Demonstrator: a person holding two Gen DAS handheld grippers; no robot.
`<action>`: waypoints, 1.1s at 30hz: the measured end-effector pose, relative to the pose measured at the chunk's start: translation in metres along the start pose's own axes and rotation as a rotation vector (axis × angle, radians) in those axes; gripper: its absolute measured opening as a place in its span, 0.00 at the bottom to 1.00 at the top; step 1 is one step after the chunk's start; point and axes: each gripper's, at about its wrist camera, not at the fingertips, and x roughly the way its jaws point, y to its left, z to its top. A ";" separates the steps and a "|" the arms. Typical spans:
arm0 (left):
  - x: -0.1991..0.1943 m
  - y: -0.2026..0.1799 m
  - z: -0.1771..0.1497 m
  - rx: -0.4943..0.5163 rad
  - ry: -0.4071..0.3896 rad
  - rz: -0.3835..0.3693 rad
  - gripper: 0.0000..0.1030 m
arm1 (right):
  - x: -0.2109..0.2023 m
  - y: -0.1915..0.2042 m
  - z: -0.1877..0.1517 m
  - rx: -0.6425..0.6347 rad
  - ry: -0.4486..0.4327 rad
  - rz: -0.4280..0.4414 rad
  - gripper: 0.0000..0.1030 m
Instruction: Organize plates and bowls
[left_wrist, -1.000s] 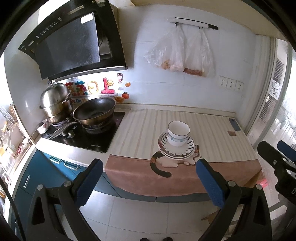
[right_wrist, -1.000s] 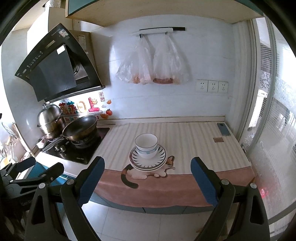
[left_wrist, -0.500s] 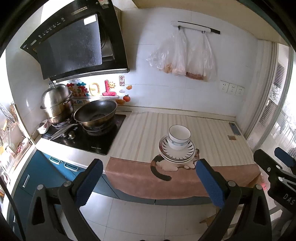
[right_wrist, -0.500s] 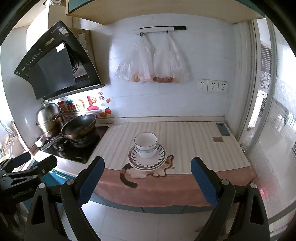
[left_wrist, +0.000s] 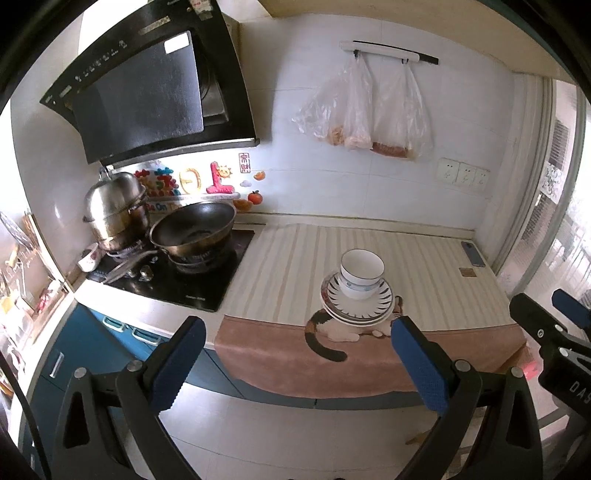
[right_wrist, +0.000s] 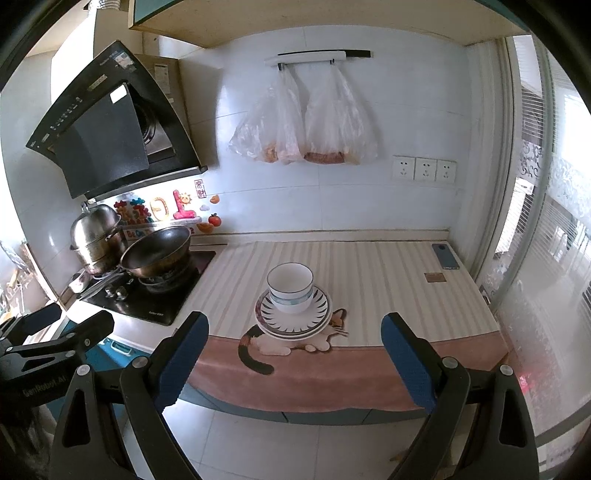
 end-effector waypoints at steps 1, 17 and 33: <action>0.000 0.000 0.000 0.001 -0.001 0.001 1.00 | 0.001 0.000 0.000 0.001 0.002 -0.001 0.94; 0.005 0.004 0.006 0.019 -0.004 -0.003 1.00 | 0.004 -0.002 0.000 0.004 0.003 0.001 0.94; 0.008 0.005 0.009 0.018 0.000 -0.005 1.00 | 0.012 -0.005 0.003 0.004 0.013 0.011 0.94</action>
